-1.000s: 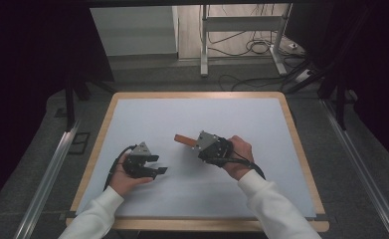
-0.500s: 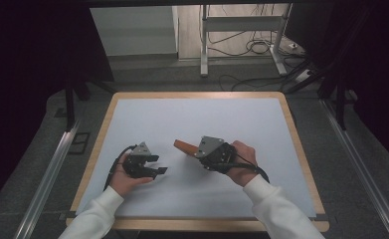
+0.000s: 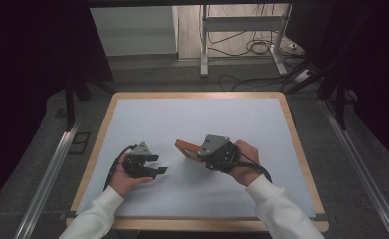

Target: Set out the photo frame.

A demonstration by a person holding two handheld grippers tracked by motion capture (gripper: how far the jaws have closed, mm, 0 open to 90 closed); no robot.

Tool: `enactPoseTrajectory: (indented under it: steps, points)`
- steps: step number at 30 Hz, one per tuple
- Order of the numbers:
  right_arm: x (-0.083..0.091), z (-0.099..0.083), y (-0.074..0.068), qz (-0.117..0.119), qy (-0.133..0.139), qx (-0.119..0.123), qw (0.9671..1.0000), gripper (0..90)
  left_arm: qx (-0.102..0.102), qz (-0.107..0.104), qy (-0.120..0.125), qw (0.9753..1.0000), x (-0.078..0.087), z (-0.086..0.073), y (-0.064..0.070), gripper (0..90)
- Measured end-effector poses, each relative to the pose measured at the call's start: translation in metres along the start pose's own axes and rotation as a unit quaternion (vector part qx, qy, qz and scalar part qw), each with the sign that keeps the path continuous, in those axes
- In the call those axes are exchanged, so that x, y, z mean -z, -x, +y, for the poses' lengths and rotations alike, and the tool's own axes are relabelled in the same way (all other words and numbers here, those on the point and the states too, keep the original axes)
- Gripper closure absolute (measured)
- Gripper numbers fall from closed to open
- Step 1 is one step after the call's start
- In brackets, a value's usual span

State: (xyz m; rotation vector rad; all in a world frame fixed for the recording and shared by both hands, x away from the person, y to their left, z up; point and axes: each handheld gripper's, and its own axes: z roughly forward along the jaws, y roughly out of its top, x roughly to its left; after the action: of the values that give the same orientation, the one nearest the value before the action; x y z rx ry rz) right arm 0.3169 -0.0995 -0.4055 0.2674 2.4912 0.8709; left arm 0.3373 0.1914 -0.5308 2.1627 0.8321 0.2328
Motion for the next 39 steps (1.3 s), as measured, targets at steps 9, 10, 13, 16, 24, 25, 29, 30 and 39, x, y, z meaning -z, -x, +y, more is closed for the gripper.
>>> enactPoseTrajectory:
  steps: [9, 10, 13, 16, 24, 25, 29, 30, 39]
  points:
    - [-0.005, -0.003, 0.026, -0.021, 0.006, -0.040, 0.9989, 64.9, 0.000, 0.000, 0.001, 1.0000, 0.001, 0.001, 0.000, 36.4]
    - [-0.006, -0.004, 0.030, -0.025, 0.006, -0.048, 0.9985, 64.0, -0.001, 0.001, 0.002, 1.0000, 0.001, 0.001, 0.000, 36.3]
    - [-0.010, -0.005, 0.040, -0.024, 0.007, -0.064, 0.9976, 62.2, -0.001, 0.000, 0.003, 1.0000, 0.001, 0.001, 0.001, 36.3]
    - [-0.014, -0.007, 0.050, -0.024, 0.006, -0.078, 0.9967, 59.9, -0.001, -0.001, 0.003, 1.0000, 0.001, 0.001, 0.001, 36.2]
    - [-0.025, -0.013, 0.070, -0.030, 0.005, -0.111, 0.9933, 52.9, 0.001, -0.001, 0.010, 1.0000, 0.003, 0.002, 0.001, 36.1]
    - [-0.027, -0.014, 0.072, -0.031, 0.005, -0.115, 0.9929, 52.0, 0.002, -0.001, 0.011, 0.9999, 0.003, 0.002, 0.001, 36.0]
    - [-0.032, -0.017, 0.080, -0.034, 0.003, -0.132, 0.9907, 48.6, 0.005, 0.000, 0.014, 0.9999, 0.003, 0.002, 0.001, 35.7]
    - [-0.034, -0.017, 0.082, -0.036, 0.004, -0.134, 0.9904, 47.5, 0.005, 0.000, 0.014, 0.9999, 0.003, 0.002, 0.001, 35.6]
    - [-0.047, -0.024, 0.094, -0.045, 0.002, -0.177, 0.9832, 40.7, 0.006, 0.000, 0.015, 0.9999, 0.004, 0.002, 0.001, 35.2]
